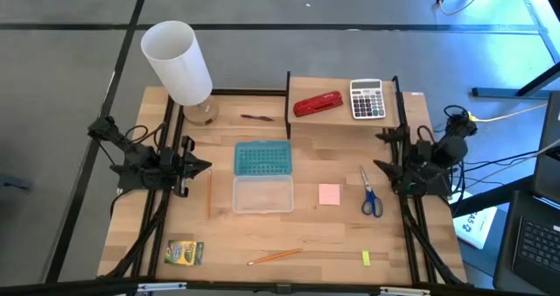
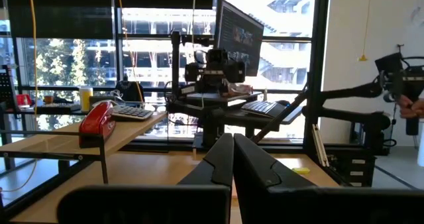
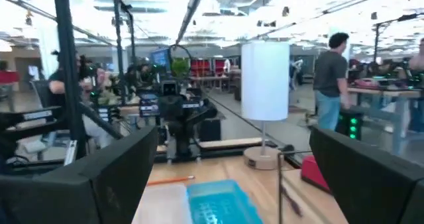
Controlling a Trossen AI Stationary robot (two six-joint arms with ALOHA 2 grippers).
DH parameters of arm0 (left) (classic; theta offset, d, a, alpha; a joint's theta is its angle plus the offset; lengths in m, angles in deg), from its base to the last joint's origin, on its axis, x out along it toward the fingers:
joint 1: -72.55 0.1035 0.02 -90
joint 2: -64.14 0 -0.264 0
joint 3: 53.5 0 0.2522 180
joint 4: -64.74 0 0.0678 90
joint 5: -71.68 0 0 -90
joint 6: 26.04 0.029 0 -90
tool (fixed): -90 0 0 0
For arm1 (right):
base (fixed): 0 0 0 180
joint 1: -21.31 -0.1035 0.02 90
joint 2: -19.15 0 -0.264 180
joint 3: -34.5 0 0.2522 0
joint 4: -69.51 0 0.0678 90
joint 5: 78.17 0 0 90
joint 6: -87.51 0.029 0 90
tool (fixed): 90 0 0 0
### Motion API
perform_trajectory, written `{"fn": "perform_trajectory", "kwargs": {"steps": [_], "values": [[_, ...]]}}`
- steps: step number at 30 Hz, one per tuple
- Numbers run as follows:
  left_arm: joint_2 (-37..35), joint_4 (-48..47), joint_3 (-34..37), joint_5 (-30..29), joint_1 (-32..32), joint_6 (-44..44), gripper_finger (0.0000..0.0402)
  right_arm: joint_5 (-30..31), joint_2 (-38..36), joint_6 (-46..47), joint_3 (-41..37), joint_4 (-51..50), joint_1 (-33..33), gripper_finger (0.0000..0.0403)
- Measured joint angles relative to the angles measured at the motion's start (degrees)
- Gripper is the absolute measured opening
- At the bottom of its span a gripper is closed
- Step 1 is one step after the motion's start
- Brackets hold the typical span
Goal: Pack school essentials
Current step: Put the blue scissor into the blue supply box
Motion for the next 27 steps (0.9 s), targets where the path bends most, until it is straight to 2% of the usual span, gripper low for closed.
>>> {"fn": "perform_trajectory", "kwargs": {"steps": [7, 12, 19, 25, 27], "values": [[0.0, 0.0, 0.0, 0.0, 0.0, 0.0, 0.0, 10.2, 8.3, 2.9, 9.3, -5.3, 0.0, 0.0397], [0.0, 0.0, 0.0, 0.0, 0.0, 0.0, 0.0, 11.7, 19.0, 3.3, 16.6, -6.4, 0.0, 0.0397], [0.0, 0.0, 0.0, 0.0, 0.0, 0.0, 0.0, 19.9, 33.9, 3.3, 27.6, -7.2, 0.5, 0.0397], [0.0, 1.0, -0.4, -0.6, 0.0, 1.5, 0.0, 20.4, 42.0, 6.7, 34.2, -7.9, 3.3, 0.0397], [0.0, 0.3, -1.5, -0.7, 0.0, 1.6, 0.0, 18.4, 43.7, 9.2, 36.5, -11.5, 4.5, 0.0397]]}}
